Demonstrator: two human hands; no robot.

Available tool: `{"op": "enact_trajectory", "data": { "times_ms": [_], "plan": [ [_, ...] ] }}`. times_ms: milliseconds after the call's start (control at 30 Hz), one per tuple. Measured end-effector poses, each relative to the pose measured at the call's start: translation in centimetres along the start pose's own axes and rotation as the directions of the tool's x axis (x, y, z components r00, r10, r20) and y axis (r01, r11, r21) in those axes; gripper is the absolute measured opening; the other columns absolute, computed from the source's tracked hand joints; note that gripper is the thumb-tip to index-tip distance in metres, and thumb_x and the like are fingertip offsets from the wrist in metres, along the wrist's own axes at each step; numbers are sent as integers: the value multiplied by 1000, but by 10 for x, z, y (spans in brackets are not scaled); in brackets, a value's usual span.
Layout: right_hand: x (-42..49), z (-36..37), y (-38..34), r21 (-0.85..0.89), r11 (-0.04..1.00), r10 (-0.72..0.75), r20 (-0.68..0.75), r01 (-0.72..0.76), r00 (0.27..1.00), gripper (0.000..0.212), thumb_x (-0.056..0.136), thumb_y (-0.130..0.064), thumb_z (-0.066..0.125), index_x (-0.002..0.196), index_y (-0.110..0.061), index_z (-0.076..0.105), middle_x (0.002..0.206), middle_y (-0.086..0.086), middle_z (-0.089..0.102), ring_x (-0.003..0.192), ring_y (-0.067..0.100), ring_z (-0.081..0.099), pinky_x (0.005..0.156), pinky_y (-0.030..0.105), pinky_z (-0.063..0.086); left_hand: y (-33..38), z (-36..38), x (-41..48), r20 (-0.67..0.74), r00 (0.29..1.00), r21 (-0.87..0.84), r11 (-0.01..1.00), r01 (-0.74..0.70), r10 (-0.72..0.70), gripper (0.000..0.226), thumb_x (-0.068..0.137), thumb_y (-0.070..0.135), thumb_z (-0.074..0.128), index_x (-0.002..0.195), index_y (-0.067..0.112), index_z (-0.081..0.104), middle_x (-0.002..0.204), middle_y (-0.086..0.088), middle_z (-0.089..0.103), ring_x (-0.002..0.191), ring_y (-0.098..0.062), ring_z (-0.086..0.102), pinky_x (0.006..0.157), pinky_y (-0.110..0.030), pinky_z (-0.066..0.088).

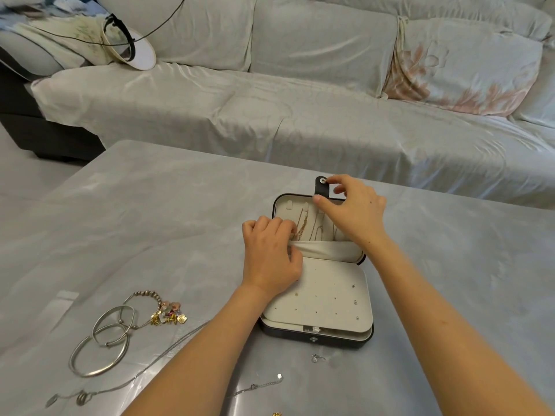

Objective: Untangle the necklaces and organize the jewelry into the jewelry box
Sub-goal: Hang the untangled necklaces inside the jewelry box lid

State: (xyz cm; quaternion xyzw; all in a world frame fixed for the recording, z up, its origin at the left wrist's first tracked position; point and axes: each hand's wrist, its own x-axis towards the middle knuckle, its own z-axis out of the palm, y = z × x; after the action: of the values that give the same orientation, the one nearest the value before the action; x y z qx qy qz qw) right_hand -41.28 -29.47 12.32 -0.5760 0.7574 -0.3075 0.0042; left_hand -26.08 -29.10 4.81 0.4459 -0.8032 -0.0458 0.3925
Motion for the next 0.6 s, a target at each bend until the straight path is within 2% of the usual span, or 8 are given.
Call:
{"op": "enact_trajectory", "data": {
  "times_ms": [100,267,433,500,600],
  "plan": [
    [-3,7,-2,-73,997,-12,15,13,1000,52,74,-53,66,118,-30,53,107,-6,61,107,20,50,87,34,24,0,1,0,5,1000,25,1000,-4,4,23,65,25,45,82,17,58,77,8,57,74,-17,49,74,-30,26],
    [-10,19,2,-298,949,-90,43,99,995,67,72,-56,66,129,-28,45,114,-1,56,109,24,45,87,35,25,-4,6,0,23,1000,81,996,-21,19,26,68,30,44,82,20,63,76,7,57,75,-19,49,74,-30,22],
    [-11,17,10,-230,969,-81,47,90,996,64,77,-59,61,129,-25,46,117,1,57,111,25,47,93,36,24,-6,9,1,52,999,96,995,-13,8,28,71,33,41,78,21,66,75,7,56,76,-19,49,74,-31,19],
    [-20,10,12,-187,976,-121,-31,113,992,59,78,-55,61,126,-21,52,115,2,59,110,27,49,94,38,26,-4,6,4,154,988,127,992,6,-26,34,73,35,38,84,22,67,81,6,57,83,-20,49,76,-31,17],
    [-48,-5,9,-112,982,-165,-118,152,979,47,77,-49,56,111,-18,63,106,3,63,101,28,54,90,37,29,0,3,10,349,931,208,978,35,-108,37,82,37,35,99,23,64,99,6,57,99,-18,45,84,-33,18]
  ]
}}
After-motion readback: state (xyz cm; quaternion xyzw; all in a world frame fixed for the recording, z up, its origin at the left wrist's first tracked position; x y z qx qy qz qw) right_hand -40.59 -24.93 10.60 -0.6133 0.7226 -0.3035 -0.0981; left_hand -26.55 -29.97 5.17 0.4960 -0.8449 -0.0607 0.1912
